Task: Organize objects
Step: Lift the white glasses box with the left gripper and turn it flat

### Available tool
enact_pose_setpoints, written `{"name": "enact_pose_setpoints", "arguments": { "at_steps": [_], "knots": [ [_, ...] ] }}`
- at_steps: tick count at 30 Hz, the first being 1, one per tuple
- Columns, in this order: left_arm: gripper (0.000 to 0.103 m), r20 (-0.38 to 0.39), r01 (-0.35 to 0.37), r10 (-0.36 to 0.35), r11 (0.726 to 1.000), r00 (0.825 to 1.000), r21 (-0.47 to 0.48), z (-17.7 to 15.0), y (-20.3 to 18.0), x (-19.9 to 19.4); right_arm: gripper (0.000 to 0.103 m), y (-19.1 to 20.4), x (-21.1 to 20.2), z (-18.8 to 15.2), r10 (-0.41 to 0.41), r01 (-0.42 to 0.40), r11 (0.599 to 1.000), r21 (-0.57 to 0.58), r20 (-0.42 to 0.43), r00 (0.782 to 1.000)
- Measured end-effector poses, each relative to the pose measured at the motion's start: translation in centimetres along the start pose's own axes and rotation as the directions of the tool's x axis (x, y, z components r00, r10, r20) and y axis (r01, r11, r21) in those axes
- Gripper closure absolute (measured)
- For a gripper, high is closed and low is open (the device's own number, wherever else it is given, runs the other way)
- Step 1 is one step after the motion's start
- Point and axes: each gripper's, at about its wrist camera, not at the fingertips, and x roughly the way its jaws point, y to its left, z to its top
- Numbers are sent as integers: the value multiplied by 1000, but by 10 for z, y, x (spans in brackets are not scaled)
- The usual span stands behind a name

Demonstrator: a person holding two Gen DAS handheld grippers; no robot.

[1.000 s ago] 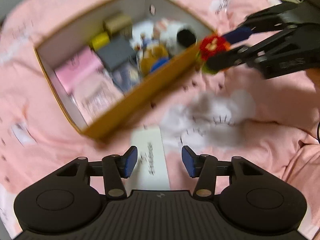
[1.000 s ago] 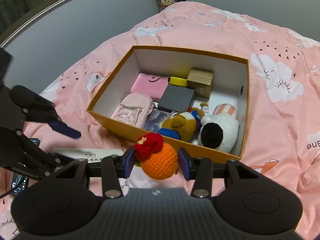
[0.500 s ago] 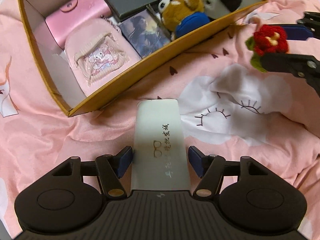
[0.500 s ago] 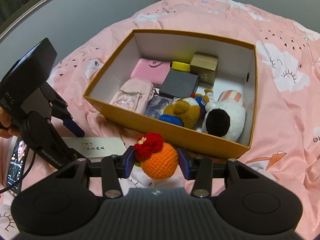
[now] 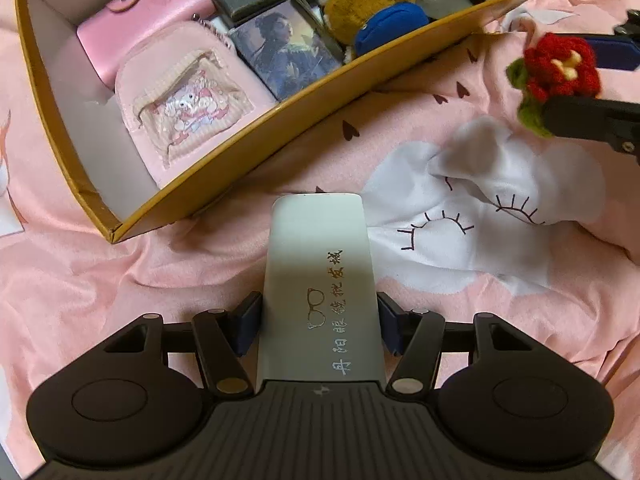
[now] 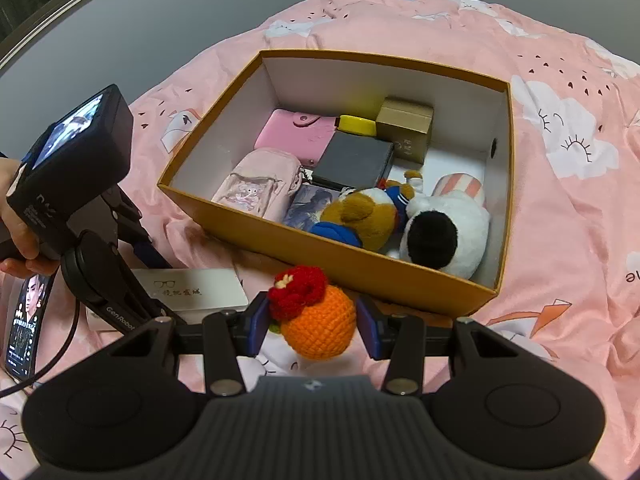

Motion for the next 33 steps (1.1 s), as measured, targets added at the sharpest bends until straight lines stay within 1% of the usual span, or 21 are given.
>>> {"name": "enact_pose_setpoints", "arguments": {
  "at_steps": [2,9,14,20,23,28,30,33],
  "knots": [
    [35,24,-3,2,1000,1000,17,-4,-2,-6,55,1,-1,0,1,-1,1000,-4,3,1000],
    [35,116,38,-41,999,992,23,-18,-10,-40,55,5,-8,2,-4,4,1000,-17,21,1000],
    [35,196,69,-74,997,978,33,-27,-17,-71,55,9,-19,5,-4,5,999,-31,50,999],
    [35,291,81,-92,995,952,52,-29,-25,-101,55,11,-31,9,-11,15,999,-47,87,996],
    [35,334,67,-86,995,939,68,-28,-27,-116,55,10,-37,13,-19,24,998,-51,105,994],
    [35,392,20,-51,996,919,81,-16,-25,-131,55,6,-44,23,-35,42,998,-54,129,991],
    [35,422,-12,-35,994,906,107,-9,-26,-135,55,4,-46,29,-40,48,998,-51,140,989],
    [35,450,-67,-7,987,893,147,1,-28,-136,55,-4,-47,39,-49,55,998,-37,150,987]
  ]
}}
